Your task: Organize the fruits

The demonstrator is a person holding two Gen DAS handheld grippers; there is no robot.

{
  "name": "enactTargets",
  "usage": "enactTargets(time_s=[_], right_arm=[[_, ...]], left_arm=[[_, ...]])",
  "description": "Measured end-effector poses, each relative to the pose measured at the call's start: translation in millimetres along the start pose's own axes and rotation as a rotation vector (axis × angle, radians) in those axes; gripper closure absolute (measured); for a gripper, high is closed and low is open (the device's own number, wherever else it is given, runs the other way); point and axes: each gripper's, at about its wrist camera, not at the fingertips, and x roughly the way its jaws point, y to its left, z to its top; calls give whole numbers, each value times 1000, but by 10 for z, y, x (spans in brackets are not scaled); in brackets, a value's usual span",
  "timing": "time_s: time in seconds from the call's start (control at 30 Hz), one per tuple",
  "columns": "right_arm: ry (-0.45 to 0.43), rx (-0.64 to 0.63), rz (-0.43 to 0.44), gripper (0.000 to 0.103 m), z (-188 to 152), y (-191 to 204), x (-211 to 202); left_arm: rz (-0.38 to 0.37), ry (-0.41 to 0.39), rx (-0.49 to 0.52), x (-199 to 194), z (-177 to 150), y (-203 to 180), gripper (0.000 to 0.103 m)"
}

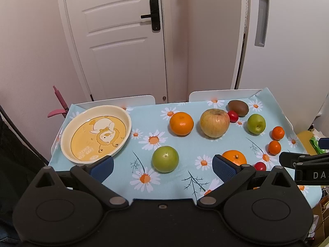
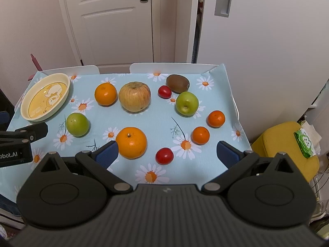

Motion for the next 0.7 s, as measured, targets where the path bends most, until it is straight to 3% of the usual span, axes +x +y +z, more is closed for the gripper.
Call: enactTargets(time_s=[0.7], right_arm=[[-1, 1, 4, 0, -8, -10, -11]], left_arm=[[3, -1, -1, -4, 18, 18, 0]])
